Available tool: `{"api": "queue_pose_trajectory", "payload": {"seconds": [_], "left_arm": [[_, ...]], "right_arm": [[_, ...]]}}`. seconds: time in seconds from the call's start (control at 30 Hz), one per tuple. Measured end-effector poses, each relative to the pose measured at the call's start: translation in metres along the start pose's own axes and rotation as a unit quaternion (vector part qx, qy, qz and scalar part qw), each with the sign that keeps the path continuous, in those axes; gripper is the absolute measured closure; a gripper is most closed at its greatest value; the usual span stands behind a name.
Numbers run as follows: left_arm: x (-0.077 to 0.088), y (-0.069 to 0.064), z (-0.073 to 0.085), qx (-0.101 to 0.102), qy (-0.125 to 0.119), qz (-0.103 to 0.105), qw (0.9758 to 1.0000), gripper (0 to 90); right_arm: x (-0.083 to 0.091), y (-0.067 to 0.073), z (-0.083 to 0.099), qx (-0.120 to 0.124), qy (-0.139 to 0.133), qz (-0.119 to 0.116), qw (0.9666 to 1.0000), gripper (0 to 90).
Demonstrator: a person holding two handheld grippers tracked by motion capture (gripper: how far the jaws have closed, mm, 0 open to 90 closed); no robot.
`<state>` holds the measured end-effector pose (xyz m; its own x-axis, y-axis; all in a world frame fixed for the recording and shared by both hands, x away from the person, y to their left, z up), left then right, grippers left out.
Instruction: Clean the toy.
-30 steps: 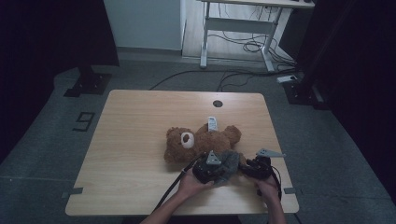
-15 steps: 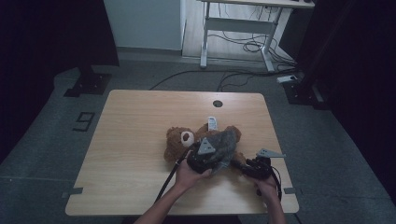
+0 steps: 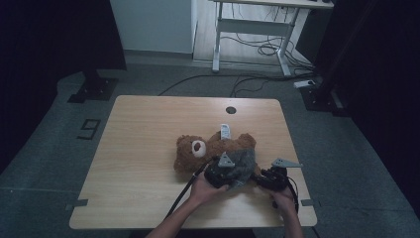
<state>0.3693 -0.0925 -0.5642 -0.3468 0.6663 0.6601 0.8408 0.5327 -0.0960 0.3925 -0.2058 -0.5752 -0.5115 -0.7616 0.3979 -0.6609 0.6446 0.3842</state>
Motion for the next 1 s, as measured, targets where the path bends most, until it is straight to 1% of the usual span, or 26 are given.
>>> {"api": "queue_pose_trajectory", "payload": {"seconds": [0.1, 0.23, 0.27, 0.33, 0.43, 0.5, 0.57, 0.63, 0.67, 0.73, 0.77, 0.83, 0.9, 0.97, 1.0], "left_arm": [[-0.006, -0.004, 0.012, 0.001, 0.013, 0.003, 0.9999, 77.8], [-0.009, -0.004, 0.030, -0.003, 0.031, 0.002, 0.9995, 77.7], [-0.007, -0.004, 0.034, -0.003, 0.032, 0.002, 0.9995, 77.7], [-0.001, -0.002, 0.037, 0.002, 0.026, 0.005, 0.9996, 77.6], [0.014, 0.000, 0.031, -0.002, 0.009, 0.005, 1.0000, 77.3], [0.028, 0.003, 0.020, 0.001, -0.013, 0.003, 0.9999, 77.2], [0.044, 0.008, 0.006, 0.000, -0.036, -0.004, 0.9993, 77.2], [0.058, 0.016, -0.007, -0.003, -0.054, -0.019, 0.9983, 77.1], [0.064, 0.022, -0.013, -0.005, -0.060, -0.030, 0.9977, 77.1], [0.076, 0.038, -0.021, -0.007, -0.063, -0.058, 0.9963, 77.1], [0.080, 0.047, -0.022, -0.003, -0.063, -0.072, 0.9954, 77.1], [0.087, 0.064, -0.019, 0.013, -0.059, -0.083, 0.9947, 77.1], [0.094, 0.079, -0.011, 0.019, -0.052, -0.104, 0.9930, 77.2], [0.104, 0.090, -0.005, 0.030, -0.060, -0.106, 0.9921, 77.1], [0.110, 0.095, -0.002, 0.037, -0.067, -0.109, 0.9911, 77.1]], "right_arm": [[0.000, 0.000, 0.000, 0.000, 0.001, 0.000, 1.0000, 60.7], [0.000, 0.000, 0.000, 0.000, 0.001, -0.002, 1.0000, 60.6], [0.001, 0.000, 0.000, -0.001, 0.001, -0.003, 1.0000, 60.7], [0.001, 0.000, 0.001, 0.000, 0.001, -0.005, 1.0000, 60.6], [0.000, 0.000, 0.000, -0.002, -0.003, -0.006, 1.0000, 60.7], [0.000, 0.000, 0.000, -0.003, -0.003, -0.006, 1.0000, 60.6], [0.000, 0.000, 0.001, -0.002, -0.002, -0.007, 1.0000, 60.6], [0.000, -0.001, 0.001, -0.004, -0.002, -0.007, 1.0000, 60.5], [0.000, -0.001, 0.002, -0.003, -0.002, -0.007, 1.0000, 60.5], [0.000, -0.001, 0.003, -0.004, -0.002, -0.008, 1.0000, 60.4], [0.000, -0.001, 0.003, -0.004, -0.002, -0.008, 1.0000, 60.4], [0.000, -0.001, 0.003, -0.003, -0.002, -0.008, 1.0000, 60.4], [0.000, -0.001, 0.003, -0.004, -0.003, -0.009, 0.9999, 60.4], [0.000, -0.001, 0.003, -0.003, -0.003, -0.010, 0.9999, 60.3], [-0.001, -0.001, 0.003, -0.003, -0.004, -0.011, 0.9999, 60.3]]}}
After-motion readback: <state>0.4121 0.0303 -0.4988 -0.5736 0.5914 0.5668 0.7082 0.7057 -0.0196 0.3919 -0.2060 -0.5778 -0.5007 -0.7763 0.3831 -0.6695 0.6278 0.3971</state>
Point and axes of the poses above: each handheld gripper's, and its own axes: x roughly backward along the jaws, z roughly out of its underside, y roughly to its left, the point moved 9 cm from there along -x, roughly forward along the jaws, and after that the axes turned 2 degrees about -z, right-handed, at the moved point
